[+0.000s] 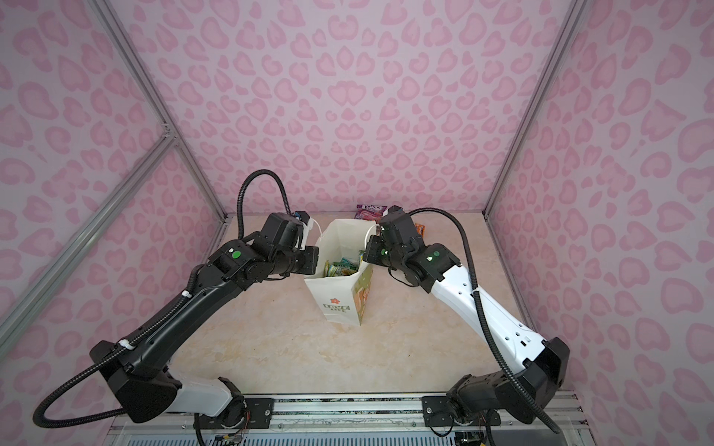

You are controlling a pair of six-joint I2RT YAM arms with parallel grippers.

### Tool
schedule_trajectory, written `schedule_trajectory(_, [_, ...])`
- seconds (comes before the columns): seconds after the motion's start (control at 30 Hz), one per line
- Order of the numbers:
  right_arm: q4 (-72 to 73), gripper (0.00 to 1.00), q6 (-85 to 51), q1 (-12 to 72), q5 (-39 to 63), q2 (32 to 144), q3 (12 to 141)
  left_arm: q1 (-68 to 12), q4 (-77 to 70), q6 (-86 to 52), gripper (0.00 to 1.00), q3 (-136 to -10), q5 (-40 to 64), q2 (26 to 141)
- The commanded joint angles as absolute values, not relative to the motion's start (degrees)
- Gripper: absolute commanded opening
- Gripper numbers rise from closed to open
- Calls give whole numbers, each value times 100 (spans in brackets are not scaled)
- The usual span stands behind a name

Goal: Place the snacks into the paper bag
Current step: Place the paper bag at the center of the table.

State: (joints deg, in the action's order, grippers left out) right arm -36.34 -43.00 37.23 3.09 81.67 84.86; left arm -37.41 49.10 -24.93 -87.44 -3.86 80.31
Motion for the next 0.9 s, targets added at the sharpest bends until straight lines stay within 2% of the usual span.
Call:
schedule_trajectory(0.0, [-2864, 0, -4392, 3822, 98, 8484, 8718, -3447, 4391, -2425, 3, -8280, -108, 7786])
schedule_trajectory(0.37, [-2739, 0, -4602, 4156, -98, 9253, 9049, -3270, 4493, -2578, 3, -7803, -448, 7448])
schedule_trajectory(0.67, [-2684, 0, -4678, 4261, -190, 9492, 9034, -3223, 3927, -2391, 3, -7036, -387, 6990])
schedule_trajectory(0.87, [-2567, 16, -4776, 4346, -259, 9500, 8887, -3024, 3801, -2461, 3, -6761, 38, 6982])
